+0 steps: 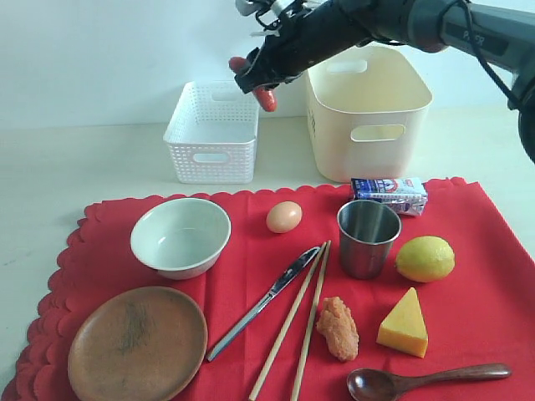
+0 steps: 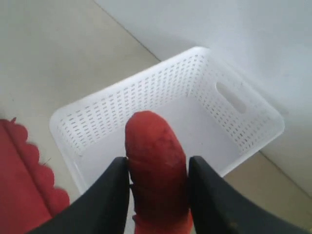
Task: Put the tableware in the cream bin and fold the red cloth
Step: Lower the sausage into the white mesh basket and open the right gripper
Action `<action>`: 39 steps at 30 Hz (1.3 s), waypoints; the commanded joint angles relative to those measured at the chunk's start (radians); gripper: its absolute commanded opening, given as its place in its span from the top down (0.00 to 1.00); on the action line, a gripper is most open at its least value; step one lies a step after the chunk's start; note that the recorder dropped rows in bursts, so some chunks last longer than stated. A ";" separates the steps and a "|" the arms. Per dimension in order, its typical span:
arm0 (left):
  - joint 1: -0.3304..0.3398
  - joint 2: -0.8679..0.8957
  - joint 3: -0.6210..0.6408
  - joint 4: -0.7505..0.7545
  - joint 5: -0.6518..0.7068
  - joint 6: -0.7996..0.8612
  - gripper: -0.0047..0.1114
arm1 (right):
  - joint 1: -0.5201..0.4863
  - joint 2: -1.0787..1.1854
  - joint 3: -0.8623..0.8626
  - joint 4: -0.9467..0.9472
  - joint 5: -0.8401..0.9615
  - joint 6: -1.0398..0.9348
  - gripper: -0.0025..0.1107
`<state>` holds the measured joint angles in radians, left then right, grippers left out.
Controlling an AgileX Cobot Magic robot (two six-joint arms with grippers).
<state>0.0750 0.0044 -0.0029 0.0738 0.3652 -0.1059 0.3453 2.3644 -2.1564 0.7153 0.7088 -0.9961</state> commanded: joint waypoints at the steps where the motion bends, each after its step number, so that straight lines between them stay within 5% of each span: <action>1: -0.006 -0.004 0.003 0.001 -0.011 -0.002 0.29 | -0.022 0.025 0.005 0.230 -0.039 -0.257 0.98; 15: -0.006 -0.004 0.003 0.001 -0.011 -0.002 0.29 | -0.035 0.142 -0.096 0.344 0.071 -0.487 0.98; 26: -0.006 -0.004 0.003 0.001 -0.011 -0.002 0.29 | -0.068 0.233 -0.096 0.636 0.162 -0.790 0.98; 39: -0.006 -0.004 0.003 0.001 -0.011 -0.002 0.29 | -0.079 0.278 -0.096 0.658 0.064 -0.731 0.93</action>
<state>0.0750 0.0044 -0.0029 0.0738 0.3652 -0.1059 0.2762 2.6360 -2.2449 1.3572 0.8130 -1.7548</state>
